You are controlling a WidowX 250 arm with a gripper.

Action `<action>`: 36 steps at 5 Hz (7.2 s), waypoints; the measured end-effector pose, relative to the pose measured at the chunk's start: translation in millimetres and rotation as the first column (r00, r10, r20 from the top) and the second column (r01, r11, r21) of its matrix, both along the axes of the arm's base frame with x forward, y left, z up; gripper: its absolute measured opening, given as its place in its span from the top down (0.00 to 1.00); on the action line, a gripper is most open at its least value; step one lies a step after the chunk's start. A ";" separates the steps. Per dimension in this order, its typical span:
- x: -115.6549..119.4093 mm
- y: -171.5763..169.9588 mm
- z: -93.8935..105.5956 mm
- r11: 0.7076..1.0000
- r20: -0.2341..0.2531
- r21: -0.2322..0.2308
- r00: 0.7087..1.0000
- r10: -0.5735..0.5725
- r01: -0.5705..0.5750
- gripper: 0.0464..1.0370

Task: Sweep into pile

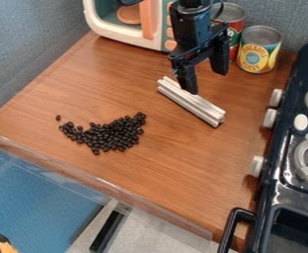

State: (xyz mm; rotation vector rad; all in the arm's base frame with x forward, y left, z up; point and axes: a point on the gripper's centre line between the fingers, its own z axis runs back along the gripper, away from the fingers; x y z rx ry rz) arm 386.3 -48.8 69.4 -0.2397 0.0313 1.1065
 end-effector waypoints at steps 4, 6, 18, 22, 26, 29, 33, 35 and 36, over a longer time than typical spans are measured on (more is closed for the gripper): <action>11.8 6.6 -33.6 0.999 0.025 0.044 1.000 0.005 -0.006 0.04; 22.3 12.6 -56.9 0.996 0.024 0.082 0.999 0.033 -0.035 0.34; -52.4 233.7 14.3 0.960 -0.144 0.095 0.958 -0.247 0.262 0.66; -107.8 248.8 -45.9 0.995 -0.141 0.018 0.986 -0.092 0.095 0.66; -131.6 232.8 -54.0 0.995 -0.142 0.003 0.985 -0.097 0.098 0.66; -135.8 217.5 -62.9 0.994 -0.125 0.054 0.989 -0.083 0.090 0.66; -131.0 182.1 -64.1 0.995 -0.126 0.039 0.988 -0.085 0.090 0.66; -126.3 166.5 -64.6 0.992 -0.114 0.039 0.987 -0.117 0.122 0.66; -124.1 160.1 -65.5 0.990 -0.110 0.039 0.986 -0.127 0.132 0.66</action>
